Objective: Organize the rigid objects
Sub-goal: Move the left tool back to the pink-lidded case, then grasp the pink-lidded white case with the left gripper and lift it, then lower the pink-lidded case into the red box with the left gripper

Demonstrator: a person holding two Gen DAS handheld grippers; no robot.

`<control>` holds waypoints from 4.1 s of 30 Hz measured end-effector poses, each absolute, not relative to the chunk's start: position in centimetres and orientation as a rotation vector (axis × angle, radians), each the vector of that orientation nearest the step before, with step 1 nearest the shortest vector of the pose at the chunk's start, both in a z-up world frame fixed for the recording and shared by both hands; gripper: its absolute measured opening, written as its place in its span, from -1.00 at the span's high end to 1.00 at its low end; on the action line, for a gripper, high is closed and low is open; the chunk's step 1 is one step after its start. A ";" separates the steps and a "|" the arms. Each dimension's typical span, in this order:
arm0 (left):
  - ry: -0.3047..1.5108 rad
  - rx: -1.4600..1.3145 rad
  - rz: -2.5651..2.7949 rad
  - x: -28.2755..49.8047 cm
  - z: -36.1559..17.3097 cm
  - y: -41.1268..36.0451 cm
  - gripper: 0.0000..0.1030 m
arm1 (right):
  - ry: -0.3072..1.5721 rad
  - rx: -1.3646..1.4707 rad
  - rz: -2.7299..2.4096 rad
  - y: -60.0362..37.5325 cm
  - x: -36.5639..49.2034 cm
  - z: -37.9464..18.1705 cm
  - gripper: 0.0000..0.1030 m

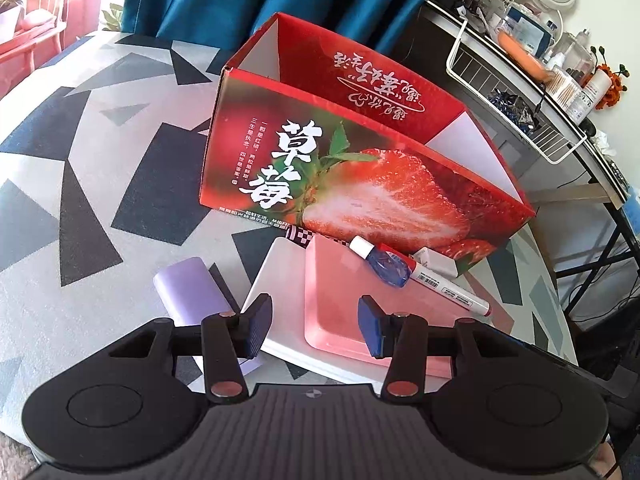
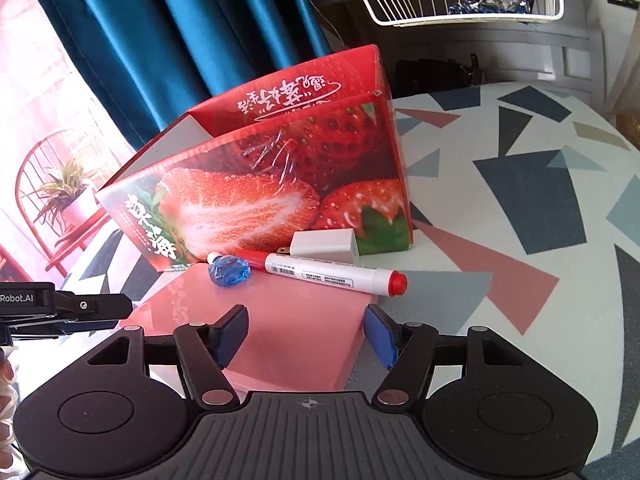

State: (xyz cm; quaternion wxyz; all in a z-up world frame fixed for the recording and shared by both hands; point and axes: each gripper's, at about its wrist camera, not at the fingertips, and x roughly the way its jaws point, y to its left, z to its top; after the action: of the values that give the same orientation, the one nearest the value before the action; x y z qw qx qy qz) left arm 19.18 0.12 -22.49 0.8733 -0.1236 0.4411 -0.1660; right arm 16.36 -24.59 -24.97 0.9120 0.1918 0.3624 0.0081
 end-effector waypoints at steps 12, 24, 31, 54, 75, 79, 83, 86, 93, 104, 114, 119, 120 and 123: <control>0.923 -0.189 -0.378 19.7 -23.4 -2.4 0.19 | 0.748 0.426 0.021 -25.0 16.2 -25.5 -0.12; 0.910 -0.130 -0.378 21.9 -23.7 -3.3 0.18 | 0.760 0.467 0.023 -25.1 16.1 -25.6 -0.10; 0.899 -0.155 -0.377 21.4 -24.2 -3.0 0.18 | 0.758 0.467 0.026 -25.1 16.3 -25.7 -0.10; 0.894 -0.119 -0.367 20.3 -24.3 -3.8 -0.03 | 0.782 0.568 0.018 -25.7 16.4 -26.4 -0.06; 0.892 -0.108 -0.361 20.3 -24.2 -3.7 -0.05 | 0.798 0.654 0.017 -26.2 16.3 -26.8 -0.03; 0.890 -0.111 -0.348 20.0 -23.8 -3.6 -0.05 | 0.805 0.661 0.021 -26.1 16.4 -26.7 -0.03; 0.886 -0.115 -0.346 19.7 -23.3 -3.5 -0.05 | 0.809 0.688 0.023 -26.2 16.4 -26.6 -0.03; 0.884 -0.113 -0.344 19.4 -22.9 -3.3 -0.05 | 0.808 0.710 0.027 -26.3 16.3 -26.3 -0.04; 0.899 -0.119 -0.320 18.7 -22.5 -2.6 -0.05 | 0.836 0.721 0.045 -25.8 16.3 -26.2 -0.04; 0.876 -0.138 -0.302 17.9 -21.5 -1.5 -0.05 | 0.831 0.688 0.070 -24.7 16.1 -24.9 -0.04; 0.834 -0.101 -0.290 17.4 -20.5 -1.3 -0.06 | 0.805 0.628 0.099 -23.7 15.9 -23.6 -0.04; 0.808 -0.083 -0.294 17.2 -20.0 -1.5 -0.06 | 0.789 0.611 0.098 -23.6 15.9 -23.1 -0.04; 0.800 -0.075 -0.293 17.1 -19.9 -1.6 -0.06 | 0.787 0.609 0.099 -23.6 15.9 -23.0 -0.04; 0.782 -0.056 -0.292 16.9 -19.5 -1.8 -0.07 | 0.786 0.608 0.101 -23.5 15.9 -22.8 -0.04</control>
State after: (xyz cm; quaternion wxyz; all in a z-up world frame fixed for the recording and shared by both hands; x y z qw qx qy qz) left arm 16.94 -1.80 -19.50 0.9137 -0.0271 0.3797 -0.1420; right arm 15.88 -23.49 -22.76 0.8780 0.2915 0.3767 0.0482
